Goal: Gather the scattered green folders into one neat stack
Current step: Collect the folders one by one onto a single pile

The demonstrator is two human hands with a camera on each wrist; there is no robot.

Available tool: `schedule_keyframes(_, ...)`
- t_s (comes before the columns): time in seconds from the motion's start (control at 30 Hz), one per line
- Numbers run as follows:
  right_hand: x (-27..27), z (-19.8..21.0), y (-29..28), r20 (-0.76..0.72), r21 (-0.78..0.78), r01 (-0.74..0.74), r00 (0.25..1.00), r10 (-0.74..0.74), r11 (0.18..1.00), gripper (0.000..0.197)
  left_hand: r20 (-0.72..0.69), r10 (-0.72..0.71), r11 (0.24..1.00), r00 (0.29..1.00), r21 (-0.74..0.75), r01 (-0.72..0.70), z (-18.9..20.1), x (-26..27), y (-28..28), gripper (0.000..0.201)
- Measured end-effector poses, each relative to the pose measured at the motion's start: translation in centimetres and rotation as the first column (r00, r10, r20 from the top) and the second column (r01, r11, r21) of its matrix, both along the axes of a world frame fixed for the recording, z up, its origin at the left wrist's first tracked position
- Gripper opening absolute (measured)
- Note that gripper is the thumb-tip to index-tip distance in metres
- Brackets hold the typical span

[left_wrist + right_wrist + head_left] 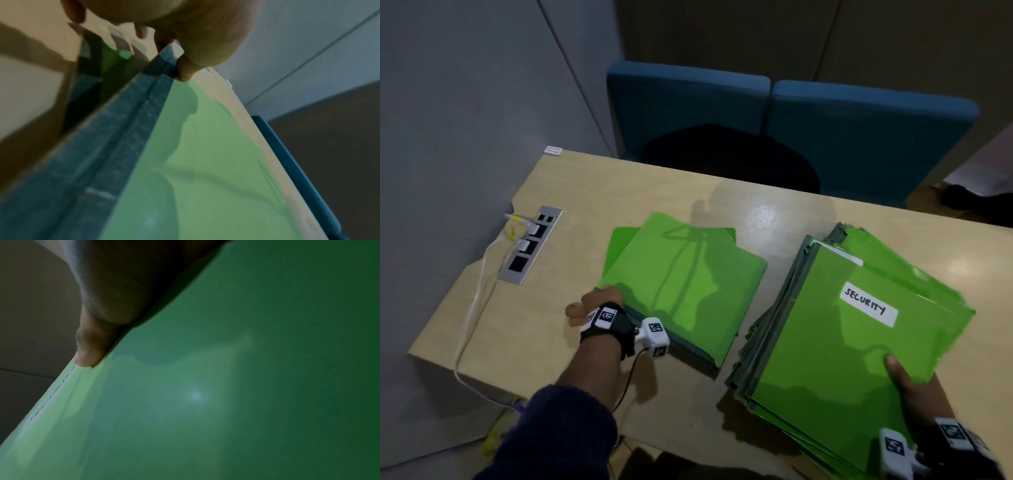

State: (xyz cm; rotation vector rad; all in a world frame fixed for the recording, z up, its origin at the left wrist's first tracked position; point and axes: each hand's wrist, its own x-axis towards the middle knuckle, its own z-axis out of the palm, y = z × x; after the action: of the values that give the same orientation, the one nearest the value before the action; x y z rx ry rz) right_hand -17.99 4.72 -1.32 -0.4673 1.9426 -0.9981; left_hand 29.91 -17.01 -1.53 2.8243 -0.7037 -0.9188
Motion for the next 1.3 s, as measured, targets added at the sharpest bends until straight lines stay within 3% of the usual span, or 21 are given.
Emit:
schedule_keyframes(0.1, -0.2, -0.3, 0.1, -0.049, 0.008, -0.035, 0.998, 0.035, 0.999, 0.091, -0.047, 0.046, 0.998, 0.998, -0.030, -0.047, 0.0, -0.8, 1.2, 0.060)
schedule_keyframes(0.2, -0.1, -0.2, 0.2, -0.062, 0.001, -0.018, 0.998, 0.018, 1.000, 0.091, 0.003, -0.053, 0.997, 0.999, 0.054, 0.052, 0.9, -1.0, 1.1, 0.051)
schedule_keyframes(0.37, 0.0, -0.4, 0.2, -0.106, 0.007, -0.009, 0.994, 0.010, 1.000, 0.117, 0.054, -0.182, 0.983, 0.982, -0.022, 0.183, 0.4, -0.8, 1.9, 0.052)
schedule_keyframes(0.43, 0.0, -0.2, 0.2, -0.089, 0.005, 0.006, 0.996, -0.006, 1.000, 0.117, 0.054, -0.139, 0.988, 0.989, -0.054, 0.142, 0.0, -0.5, 1.9, 0.052)
schedule_keyframes(0.63, -0.1, 0.1, 0.0, -0.024, 0.025, 0.058, 0.998, -0.058, 0.998, 0.111, -0.137, -0.062, 0.994, 0.989, -0.092, 0.050, 0.4, -1.1, 1.1, 0.056)
schedule_keyframes(0.77, -0.3, 0.1, 0.0, -0.018, 0.020, 0.063, 0.998, -0.062, 0.998, 0.133, -0.156, -0.070, 0.978, 0.985, -0.206, 0.037, 1.2, -0.7, 0.1, 0.040)
schedule_keyframes(0.93, -0.1, 0.4, 0.1, 0.001, -0.009, 0.057, 0.998, -0.057, 0.998, 0.136, -0.239, 0.065, 0.959, 0.969, -0.253, -0.127, 1.1, -0.1, 0.5, 0.056)
schedule_keyframes(1.0, -0.1, 0.3, 0.2, 0.001, -0.014, 0.060, 0.998, -0.060, 0.998, 0.132, -0.340, 0.145, 0.917, 0.929, -0.306, -0.255, 1.3, -0.7, 0.9, 0.054)
schedule_keyframes(1.07, -0.2, 0.1, 0.3, 0.019, -0.021, 0.071, 0.997, -0.071, 0.997, 0.129, -0.520, 0.238, 0.848, 0.820, -0.301, -0.437, 1.4, -2.0, 1.5, 0.055)
schedule_keyframes(1.13, -0.5, -0.4, 0.4, 0.034, -0.021, 0.080, 0.996, -0.079, 0.997, 0.126, -0.679, 0.230, 0.802, 0.697, -0.274, -0.531, 1.2, -4.1, 2.0, 0.066)
schedule_keyframes(1.2, -0.9, -1.1, 0.4, 0.048, -0.043, 0.099, 0.994, -0.097, 0.994, 0.121, -0.673, 0.155, 0.801, 0.724, -0.343, -0.490, 1.4, -6.3, 2.2, 0.059)
schedule_keyframes(1.3, -0.4, -0.6, 0.1, 0.059, -0.070, 0.097, 0.994, -0.093, 0.993, 0.098, -0.469, 0.072, 0.776, 0.880, -0.529, -0.345, 3.8, -8.7, 1.2, 0.056)
